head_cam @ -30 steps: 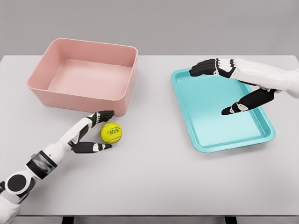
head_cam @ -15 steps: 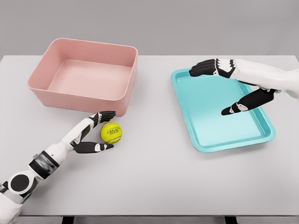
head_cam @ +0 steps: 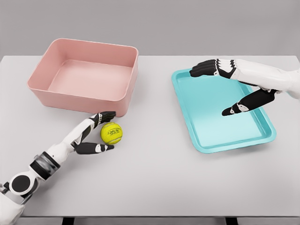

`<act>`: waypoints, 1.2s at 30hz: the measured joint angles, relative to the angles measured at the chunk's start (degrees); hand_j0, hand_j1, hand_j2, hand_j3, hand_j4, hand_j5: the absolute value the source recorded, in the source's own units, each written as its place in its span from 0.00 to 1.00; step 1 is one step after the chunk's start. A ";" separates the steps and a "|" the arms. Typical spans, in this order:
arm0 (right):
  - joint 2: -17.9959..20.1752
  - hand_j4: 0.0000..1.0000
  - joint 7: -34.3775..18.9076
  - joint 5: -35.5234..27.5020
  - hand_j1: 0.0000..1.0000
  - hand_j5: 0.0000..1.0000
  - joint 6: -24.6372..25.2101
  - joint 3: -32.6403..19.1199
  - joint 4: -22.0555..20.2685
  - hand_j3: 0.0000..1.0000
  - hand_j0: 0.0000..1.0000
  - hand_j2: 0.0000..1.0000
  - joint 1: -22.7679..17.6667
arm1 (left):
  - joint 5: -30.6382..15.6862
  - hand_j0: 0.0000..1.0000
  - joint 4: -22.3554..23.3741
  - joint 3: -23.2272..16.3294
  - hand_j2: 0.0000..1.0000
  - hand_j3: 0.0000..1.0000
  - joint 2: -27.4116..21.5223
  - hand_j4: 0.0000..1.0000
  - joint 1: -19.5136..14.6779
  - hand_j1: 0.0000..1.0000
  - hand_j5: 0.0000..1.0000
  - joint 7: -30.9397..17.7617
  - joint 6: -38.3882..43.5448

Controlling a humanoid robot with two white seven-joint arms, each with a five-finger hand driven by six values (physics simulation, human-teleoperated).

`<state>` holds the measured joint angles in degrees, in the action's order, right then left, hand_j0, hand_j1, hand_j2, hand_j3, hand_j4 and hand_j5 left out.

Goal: Put the tennis from the blue tray into the pink basket with both arms

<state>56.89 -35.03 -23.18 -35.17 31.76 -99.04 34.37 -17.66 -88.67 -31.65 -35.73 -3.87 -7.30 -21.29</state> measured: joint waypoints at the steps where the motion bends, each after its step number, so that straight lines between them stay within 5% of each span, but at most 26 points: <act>1: 0.00 1.00 0.00 0.00 1.00 1.00 0.00 0.00 -0.01 1.00 1.00 1.00 0.00 | 0.07 0.89 0.01 0.00 0.89 0.89 0.11 0.89 0.00 0.89 0.89 0.00 -0.01; 18: -0.08 1.00 0.00 0.00 1.00 1.00 0.00 0.16 0.00 1.00 1.00 1.00 0.00 | 0.97 0.88 0.66 -0.02 0.88 0.88 1.28 0.88 -0.26 0.88 0.88 0.00 -0.01; 26: -0.09 1.00 0.00 0.00 1.00 1.00 0.00 0.11 0.00 1.00 1.00 1.00 0.00 | 0.91 0.57 0.81 -0.08 0.57 0.57 1.36 0.57 -0.18 0.57 0.57 -0.06 -0.54; 36: -0.02 1.00 0.00 0.00 1.00 1.00 0.00 0.09 0.00 1.00 1.00 1.00 0.00 | 0.99 0.54 -2.10 -0.04 0.54 0.54 0.77 0.54 0.53 0.54 0.54 -0.18 -1.86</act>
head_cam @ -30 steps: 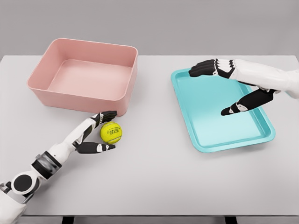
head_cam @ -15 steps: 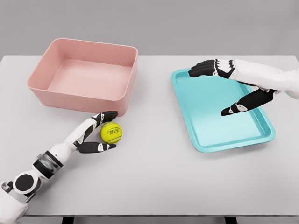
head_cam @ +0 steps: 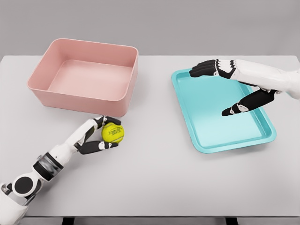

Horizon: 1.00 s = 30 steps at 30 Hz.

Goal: Put the tennis from the blue tray into the pink basket with both arms

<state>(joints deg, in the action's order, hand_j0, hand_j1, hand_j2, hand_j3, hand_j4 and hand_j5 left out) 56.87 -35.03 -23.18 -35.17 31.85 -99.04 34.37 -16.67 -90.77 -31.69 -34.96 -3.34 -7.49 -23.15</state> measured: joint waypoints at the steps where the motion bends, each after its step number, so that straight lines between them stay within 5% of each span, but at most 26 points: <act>1: 0.00 1.00 0.00 0.00 1.00 1.00 0.00 0.00 0.00 1.00 1.00 1.00 0.00 | 0.11 0.54 -0.96 -0.02 0.54 0.54 -0.10 0.54 0.09 0.54 0.54 -0.01 -0.16; 13: -0.03 1.00 0.00 0.00 1.00 1.00 0.00 0.00 0.00 1.00 1.00 1.00 0.00 | 0.51 0.55 -9.18 -0.18 0.55 0.55 -1.57 0.55 0.00 0.55 0.55 -0.61 -6.66; 30: -0.01 1.00 0.00 -0.09 1.00 1.00 0.00 -0.49 -0.74 1.00 1.00 1.00 0.44 | 0.34 0.55 -10.15 1.75 0.55 0.55 -1.43 0.55 -6.41 0.55 0.55 -0.57 -11.20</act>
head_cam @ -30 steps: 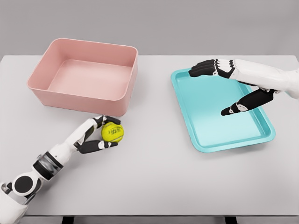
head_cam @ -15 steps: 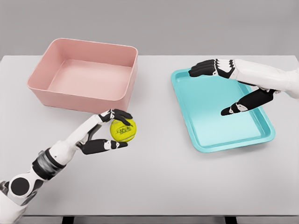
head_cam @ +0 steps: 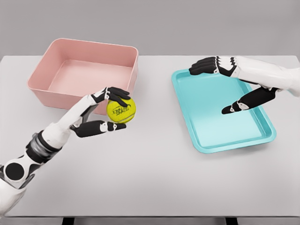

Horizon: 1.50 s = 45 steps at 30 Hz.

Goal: Put the tennis from the blue tray into the pink basket with both arms

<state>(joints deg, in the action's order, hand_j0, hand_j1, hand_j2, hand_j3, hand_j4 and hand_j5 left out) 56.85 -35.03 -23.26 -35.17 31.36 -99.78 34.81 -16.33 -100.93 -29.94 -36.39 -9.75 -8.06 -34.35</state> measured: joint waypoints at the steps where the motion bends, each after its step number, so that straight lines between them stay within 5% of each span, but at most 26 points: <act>1: 0.01 1.00 0.00 0.00 1.00 1.00 0.00 -0.01 -0.08 1.00 1.00 1.00 -0.18 | -0.09 0.54 0.04 0.23 0.54 0.54 0.01 0.54 -0.70 0.54 0.54 0.00 0.14; 20: 0.07 1.00 0.00 0.06 1.00 1.00 0.00 0.05 -0.49 1.00 1.00 1.00 -0.44 | -0.70 0.54 3.73 3.01 0.54 0.54 0.23 0.54 -7.91 0.54 0.54 0.02 2.17; 45: -0.37 1.00 0.00 0.15 1.00 1.00 0.00 0.53 -0.38 1.00 1.00 1.00 -0.53 | -1.00 0.54 22.66 2.96 0.54 0.54 2.72 0.54 -18.02 0.54 0.54 0.03 4.28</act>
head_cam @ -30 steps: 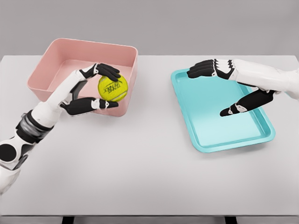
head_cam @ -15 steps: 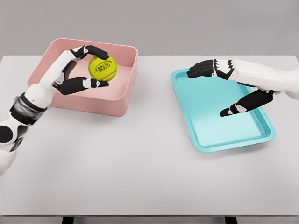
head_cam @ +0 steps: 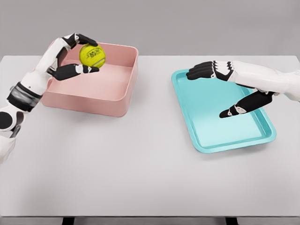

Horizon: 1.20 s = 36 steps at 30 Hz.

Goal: Put the tennis from the blue tray into the pink basket with both arms

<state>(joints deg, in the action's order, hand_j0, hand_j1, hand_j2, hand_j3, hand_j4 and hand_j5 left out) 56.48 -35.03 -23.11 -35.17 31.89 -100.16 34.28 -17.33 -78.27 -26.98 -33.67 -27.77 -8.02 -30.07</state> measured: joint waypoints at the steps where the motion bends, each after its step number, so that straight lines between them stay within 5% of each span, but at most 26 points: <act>1: -0.03 1.00 0.00 0.01 1.00 1.00 0.00 0.01 0.02 1.00 1.00 1.00 0.00 | 0.01 0.54 0.69 -0.01 0.54 0.54 0.03 0.54 -0.18 0.54 0.54 0.00 0.19; 7: -0.11 1.00 0.00 0.08 1.00 1.00 0.00 0.04 0.00 1.00 1.00 1.00 0.00 | 0.26 0.57 2.87 -0.08 0.57 0.57 0.35 0.57 -0.62 0.57 0.57 0.00 1.74; 11: -0.12 1.00 0.00 0.06 1.00 1.00 0.00 0.05 -0.01 1.00 1.00 1.00 0.00 | 0.43 0.99 3.15 -0.08 0.99 0.99 0.46 0.99 -0.62 0.99 0.99 0.04 2.26; 21: -0.09 1.00 0.00 0.10 1.00 1.00 0.00 0.13 -0.02 1.00 1.00 1.00 0.00 | 0.44 1.00 1.11 -0.15 1.00 1.00 -0.84 1.00 0.44 1.00 1.00 0.03 -0.69; 29: -0.04 1.00 0.00 0.11 1.00 1.00 0.00 0.13 -0.02 1.00 1.00 1.00 -0.09 | 0.40 1.00 -9.52 -0.69 1.00 1.00 -12.96 1.00 8.09 1.00 1.00 -0.09 -4.67; 36: -0.02 1.00 0.00 0.11 1.00 1.00 0.00 0.07 -0.02 1.00 1.00 1.00 0.00 | 0.88 1.00 -11.45 -0.15 1.00 1.00 -21.58 1.00 13.36 1.00 1.00 0.18 -4.94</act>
<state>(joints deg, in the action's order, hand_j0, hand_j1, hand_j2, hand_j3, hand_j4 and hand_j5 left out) 56.46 -35.03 -23.00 -35.17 31.96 -100.18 34.28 -16.46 -89.71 -27.13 -55.25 -14.41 -7.84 -35.01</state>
